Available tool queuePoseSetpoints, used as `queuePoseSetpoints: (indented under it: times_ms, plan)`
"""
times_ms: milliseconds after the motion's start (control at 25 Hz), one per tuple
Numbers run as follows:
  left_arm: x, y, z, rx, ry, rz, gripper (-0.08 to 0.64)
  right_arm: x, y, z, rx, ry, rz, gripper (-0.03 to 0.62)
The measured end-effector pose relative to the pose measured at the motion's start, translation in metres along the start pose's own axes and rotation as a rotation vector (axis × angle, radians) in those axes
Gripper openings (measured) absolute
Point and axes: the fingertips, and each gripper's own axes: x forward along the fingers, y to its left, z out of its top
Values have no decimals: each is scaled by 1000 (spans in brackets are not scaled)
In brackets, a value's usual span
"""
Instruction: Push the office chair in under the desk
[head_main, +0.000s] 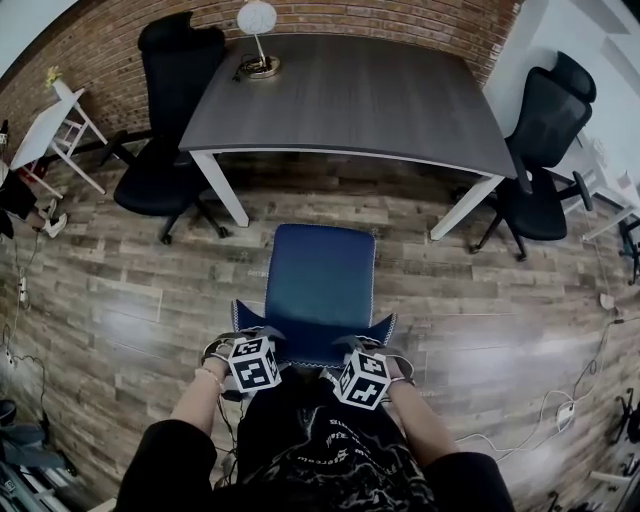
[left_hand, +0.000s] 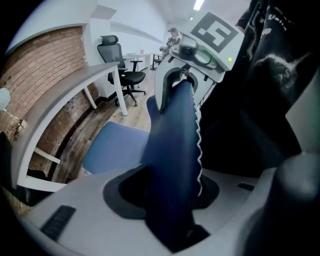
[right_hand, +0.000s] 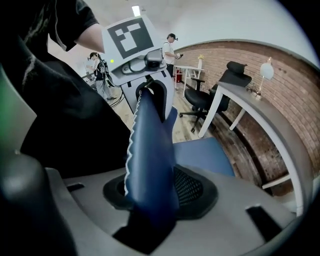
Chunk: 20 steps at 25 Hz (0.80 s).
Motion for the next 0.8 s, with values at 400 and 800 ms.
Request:
queuePoseSetpoints:
  times_ms: [400,800]
  plan:
    - [1,1,1,16,9,10,146,1,4,-1,-33,11,47,114]
    - [4,8,3,1,8,29,146,1,-2,-3,-42,-2,27,107]
